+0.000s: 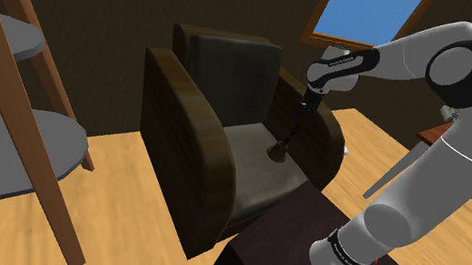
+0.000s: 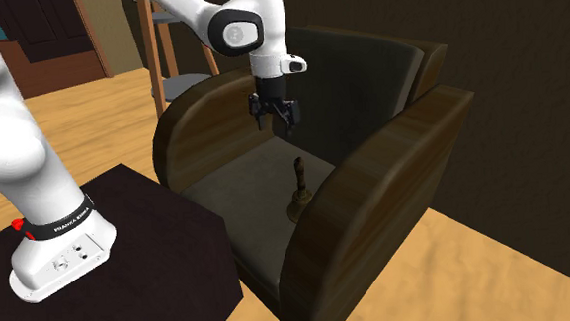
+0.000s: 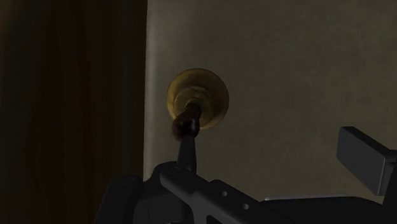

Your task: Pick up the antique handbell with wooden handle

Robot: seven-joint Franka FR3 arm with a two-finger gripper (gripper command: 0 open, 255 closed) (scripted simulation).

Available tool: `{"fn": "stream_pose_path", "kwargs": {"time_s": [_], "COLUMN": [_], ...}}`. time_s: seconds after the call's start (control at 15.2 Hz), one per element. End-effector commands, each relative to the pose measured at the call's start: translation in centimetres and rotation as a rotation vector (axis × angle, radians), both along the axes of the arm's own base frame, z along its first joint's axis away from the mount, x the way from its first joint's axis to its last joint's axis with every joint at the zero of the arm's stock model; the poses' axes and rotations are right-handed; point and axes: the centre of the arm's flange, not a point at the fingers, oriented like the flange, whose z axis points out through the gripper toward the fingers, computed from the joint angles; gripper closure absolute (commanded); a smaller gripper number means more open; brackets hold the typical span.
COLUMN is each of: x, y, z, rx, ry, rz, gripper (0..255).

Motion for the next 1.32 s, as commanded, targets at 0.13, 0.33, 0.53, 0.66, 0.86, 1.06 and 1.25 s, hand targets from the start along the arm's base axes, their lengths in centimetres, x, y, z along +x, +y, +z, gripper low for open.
{"fn": "stream_pose_path", "kwargs": {"time_s": [0.13,0.33,0.53,0.66,0.86,1.06,1.25], "x": [1.3,2.0,2.0,2.0,2.0,2.0,2.0], "y": [-4.3,-6.9,-6.9,-6.9,-6.9,-6.8,-6.8], "z": [-3.7,-6.1,-7.6,-8.7,-10.1,-10.1,-10.1], "rx": [0.015,0.024,0.024,0.024,0.024,0.024,0.025], "ry": [0.014,0.022,0.022,0.022,0.022,0.022,0.022], "rz": [-0.025,-0.041,-0.041,-0.041,-0.041,-0.041,-0.041], "gripper": [0,0,0,0,0,255,255]}}
